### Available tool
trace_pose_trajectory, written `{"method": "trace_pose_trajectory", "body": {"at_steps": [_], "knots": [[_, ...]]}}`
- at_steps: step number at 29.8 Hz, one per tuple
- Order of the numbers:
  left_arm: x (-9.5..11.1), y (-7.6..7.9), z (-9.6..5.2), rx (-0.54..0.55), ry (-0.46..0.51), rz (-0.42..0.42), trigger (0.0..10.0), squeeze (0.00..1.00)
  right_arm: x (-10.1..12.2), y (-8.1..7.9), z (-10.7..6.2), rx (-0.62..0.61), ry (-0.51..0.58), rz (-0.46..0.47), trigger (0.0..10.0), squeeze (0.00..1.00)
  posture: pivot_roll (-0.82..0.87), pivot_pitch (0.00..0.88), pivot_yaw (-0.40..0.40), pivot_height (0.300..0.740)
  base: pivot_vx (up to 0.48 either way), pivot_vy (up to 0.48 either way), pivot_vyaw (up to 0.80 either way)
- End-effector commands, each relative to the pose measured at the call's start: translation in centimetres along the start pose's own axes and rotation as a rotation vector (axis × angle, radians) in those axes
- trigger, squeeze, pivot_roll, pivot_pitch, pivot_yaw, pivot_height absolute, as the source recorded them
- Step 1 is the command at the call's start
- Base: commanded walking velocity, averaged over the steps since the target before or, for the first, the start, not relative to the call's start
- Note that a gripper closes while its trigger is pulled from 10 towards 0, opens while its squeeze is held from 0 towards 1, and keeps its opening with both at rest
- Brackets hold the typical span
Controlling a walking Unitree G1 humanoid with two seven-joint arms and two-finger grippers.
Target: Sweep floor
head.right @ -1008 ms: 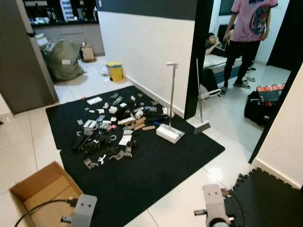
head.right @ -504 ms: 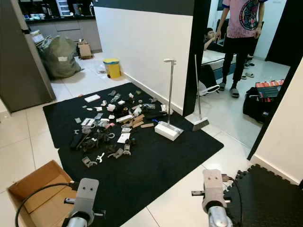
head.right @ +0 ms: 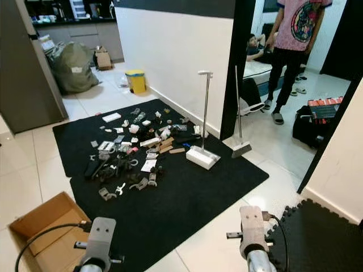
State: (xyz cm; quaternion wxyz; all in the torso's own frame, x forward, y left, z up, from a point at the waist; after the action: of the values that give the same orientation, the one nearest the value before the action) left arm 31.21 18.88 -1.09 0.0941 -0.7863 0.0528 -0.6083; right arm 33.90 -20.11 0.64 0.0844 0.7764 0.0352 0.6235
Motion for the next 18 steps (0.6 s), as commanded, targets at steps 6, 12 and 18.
{"method": "trace_pose_trajectory", "body": {"at_steps": [6,12,18], "knots": [[-0.4,-0.18,-0.17,0.008,-0.013,0.007,10.0,0.0,-0.73,0.1,-0.23,0.006,-0.03,-0.009,10.0,0.0,0.01,0.07,0.007,0.74,0.458,0.0,0.0],[-0.47,-0.25,-0.21,0.011,-0.016,0.006,10.0,0.0,-0.8,0.07,-0.24,0.008,-0.033,-0.01,10.0,0.0,0.01,0.073,0.007,0.74,0.347,0.0,0.0],[-0.48,-0.28,-0.21,0.014,-0.016,0.005,10.0,0.0,-0.85,0.04,-0.25,0.01,-0.035,-0.011,10.0,0.0,0.01,0.074,0.006,0.74,0.338,0.0,0.0]]}}
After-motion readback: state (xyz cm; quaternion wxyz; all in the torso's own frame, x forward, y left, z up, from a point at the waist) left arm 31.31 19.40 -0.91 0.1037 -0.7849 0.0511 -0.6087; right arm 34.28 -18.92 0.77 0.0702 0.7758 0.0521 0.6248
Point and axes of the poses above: a point about 5 cm out from each wrist's last joint towards the gripper, its own z axis pointing out of the wrist towards the gripper, its own x axis along the axis of the wrist's last joint, y = z × x, the point moved 5 cm from there along z, pointing out of the wrist towards the gripper, and after that the axes turned 2 degrees about -z, right-handed, at the moved point
